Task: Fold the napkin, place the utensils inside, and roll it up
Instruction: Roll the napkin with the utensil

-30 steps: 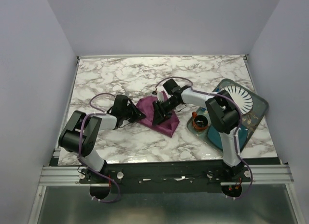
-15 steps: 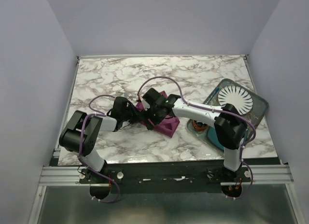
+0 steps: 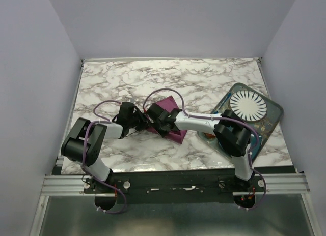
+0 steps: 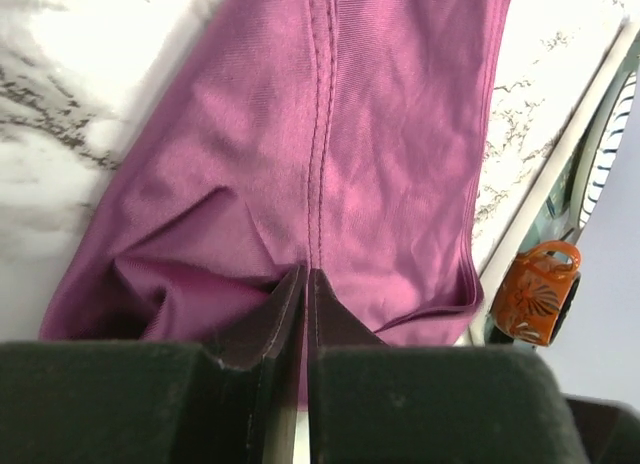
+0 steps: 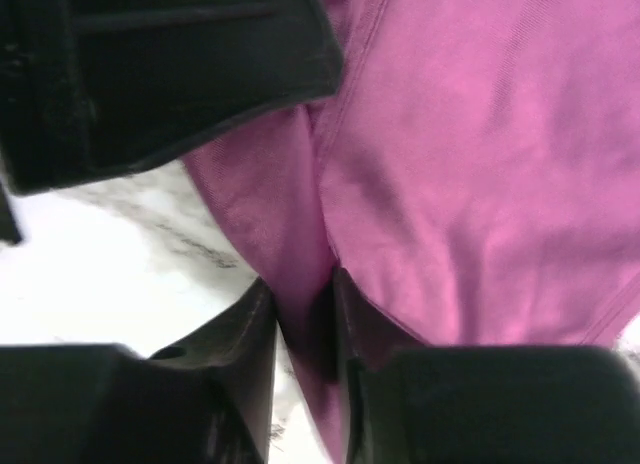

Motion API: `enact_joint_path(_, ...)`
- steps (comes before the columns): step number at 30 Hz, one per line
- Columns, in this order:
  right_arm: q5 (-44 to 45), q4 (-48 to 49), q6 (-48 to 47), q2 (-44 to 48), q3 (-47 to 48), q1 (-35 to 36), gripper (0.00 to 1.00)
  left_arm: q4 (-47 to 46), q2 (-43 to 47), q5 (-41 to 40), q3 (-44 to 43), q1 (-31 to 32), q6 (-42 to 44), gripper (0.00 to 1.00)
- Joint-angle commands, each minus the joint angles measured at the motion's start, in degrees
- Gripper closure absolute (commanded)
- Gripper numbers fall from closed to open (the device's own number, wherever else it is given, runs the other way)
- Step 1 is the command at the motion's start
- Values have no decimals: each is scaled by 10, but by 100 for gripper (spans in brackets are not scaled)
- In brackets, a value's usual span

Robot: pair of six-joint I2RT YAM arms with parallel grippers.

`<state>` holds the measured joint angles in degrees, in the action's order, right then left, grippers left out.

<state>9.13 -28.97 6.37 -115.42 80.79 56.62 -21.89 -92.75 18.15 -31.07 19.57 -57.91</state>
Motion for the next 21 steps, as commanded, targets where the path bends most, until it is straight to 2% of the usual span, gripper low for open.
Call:
enact_joint_path(1,-37,20,-3,-14,-29,-10,75,141,41,-36,5,-1,43,82)
enact_joint_path(5,-220,17,6,-17,-23,-52,79,214,120,-66,-47,-1,97,71)
enact_joint_path(6,-294,15,11,-24,-20,-75,80,230,128,-67,-56,-2,109,69)
enact_joint_path(12,-557,1,22,-94,3,-163,82,253,140,-54,-80,-3,104,69)
enact_joint_path(15,-653,-6,29,-144,24,-193,83,222,110,-28,-76,-3,88,71)
enact_joint_path(21,-679,-19,37,-171,43,-211,80,130,35,7,-75,-1,63,73)
